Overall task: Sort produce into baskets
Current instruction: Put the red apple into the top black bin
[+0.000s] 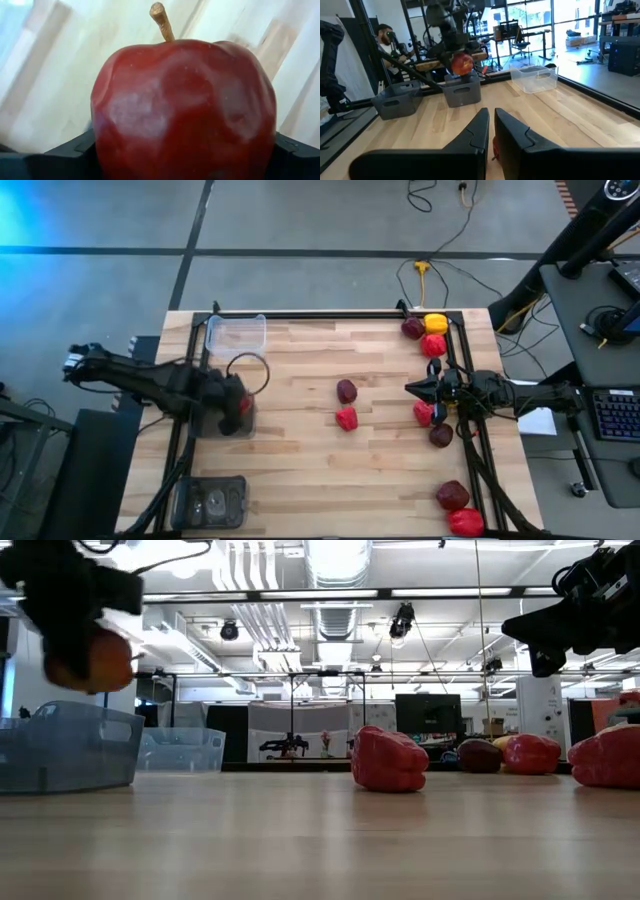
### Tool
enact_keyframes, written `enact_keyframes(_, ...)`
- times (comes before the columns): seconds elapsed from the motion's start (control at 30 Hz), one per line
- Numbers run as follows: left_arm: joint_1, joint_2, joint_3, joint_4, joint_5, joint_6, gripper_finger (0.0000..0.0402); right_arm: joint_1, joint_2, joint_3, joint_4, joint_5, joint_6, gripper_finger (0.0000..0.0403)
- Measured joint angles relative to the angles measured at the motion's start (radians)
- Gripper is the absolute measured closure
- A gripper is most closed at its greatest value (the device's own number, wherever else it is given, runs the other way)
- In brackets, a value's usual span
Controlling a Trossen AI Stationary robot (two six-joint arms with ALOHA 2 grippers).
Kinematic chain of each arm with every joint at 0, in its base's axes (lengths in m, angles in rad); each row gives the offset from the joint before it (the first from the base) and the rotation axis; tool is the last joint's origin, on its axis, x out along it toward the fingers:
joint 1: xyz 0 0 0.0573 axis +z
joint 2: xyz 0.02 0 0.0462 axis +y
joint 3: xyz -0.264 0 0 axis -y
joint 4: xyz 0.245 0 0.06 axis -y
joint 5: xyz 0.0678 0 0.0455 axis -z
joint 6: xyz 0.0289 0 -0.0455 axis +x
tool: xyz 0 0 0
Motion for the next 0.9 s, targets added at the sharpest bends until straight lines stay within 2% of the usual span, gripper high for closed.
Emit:
enact_keyframes(0.13, -0.068, 0.0, -0.07, 0.004, -0.001, -0.105, 0.0096, 0.0, 0.0, 0.0, 0.0, 0.0, 0.0, 0.038)
enact_keyframes(0.27, -0.078, 0.018, -0.116, 0.047, -0.003, -0.169, 0.0047, 0.0, 0.0, 0.0, 0.0, 0.0, -0.002, 0.038)
enact_keyframes(0.37, -0.078, 0.036, -0.138, 0.104, -0.019, -0.204, 0.0016, 0.0, 0.0, 0.0, 0.002, 0.0, -0.068, 0.038)
enact_keyframes(0.53, -0.077, 0.074, -0.154, 0.141, -0.063, -0.256, 0.0011, 0.0, 0.0, 0.0, 0.003, 0.011, -0.177, 0.038)
enact_keyframes(0.73, -0.077, 0.07, -0.047, 0.115, -0.135, -0.233, 0.0021, 0.0, 0.0, 0.0, 0.032, 0.09, -0.156, 0.038)
enact_keyframes(0.83, -0.073, 0.068, 0.039, 0.133, -0.208, -0.207, 0.0023, 0.0, 0.0, 0.0, 0.127, 0.136, -0.036, 0.038)
enact_keyframes(0.9, -0.061, 0.073, 0.083, 0.178, -0.243, -0.169, 0.0023, 0.0, 0.0, 0.0, 0.188, 0.228, 0.073, 0.038)
